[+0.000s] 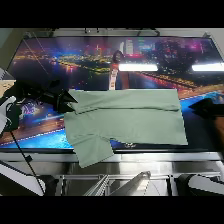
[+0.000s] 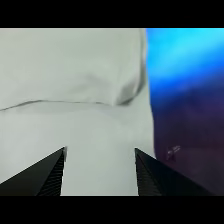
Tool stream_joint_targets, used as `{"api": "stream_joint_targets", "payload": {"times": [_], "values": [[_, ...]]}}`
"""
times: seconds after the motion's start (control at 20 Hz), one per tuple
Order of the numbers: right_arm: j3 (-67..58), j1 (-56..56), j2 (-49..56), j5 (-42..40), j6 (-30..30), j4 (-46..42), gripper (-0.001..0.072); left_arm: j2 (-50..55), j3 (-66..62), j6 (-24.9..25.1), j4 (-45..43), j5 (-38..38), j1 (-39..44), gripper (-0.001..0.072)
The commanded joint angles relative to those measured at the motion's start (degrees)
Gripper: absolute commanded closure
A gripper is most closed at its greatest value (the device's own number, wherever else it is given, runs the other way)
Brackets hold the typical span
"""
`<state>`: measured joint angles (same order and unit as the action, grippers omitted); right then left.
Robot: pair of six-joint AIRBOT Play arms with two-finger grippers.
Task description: Fold the shirts.
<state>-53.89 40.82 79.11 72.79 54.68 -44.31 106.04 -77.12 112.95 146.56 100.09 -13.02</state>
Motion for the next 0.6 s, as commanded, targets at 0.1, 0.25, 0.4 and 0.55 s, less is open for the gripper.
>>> {"api": "stream_joint_targets", "payload": {"times": [0.1, 0.25, 0.4, 0.55], "values": [[0.70, 4.35, -9.03, 0.13, 9.35, -13.49, 0.0231, -10.03, 8.09, 0.28, -0.26, 3.45, -1.55, -0.0004], [5.46, 4.35, -8.96, 0.50, 7.56, -18.60, 0.0232, -17.53, 17.42, 1.62, -5.86, 1.05, -4.96, -0.0004], [12.28, 4.35, -7.63, -0.15, 0.96, -18.75, 0.0233, -24.94, 27.85, 1.62, -9.42, -5.62, -9.33, -0.0004], [14.16, 4.35, -4.13, -1.25, 0.55, -18.62, 0.0234, -31.06, 36.50, 1.62, -9.44, -12.09, -13.18, -0.0003]]}}
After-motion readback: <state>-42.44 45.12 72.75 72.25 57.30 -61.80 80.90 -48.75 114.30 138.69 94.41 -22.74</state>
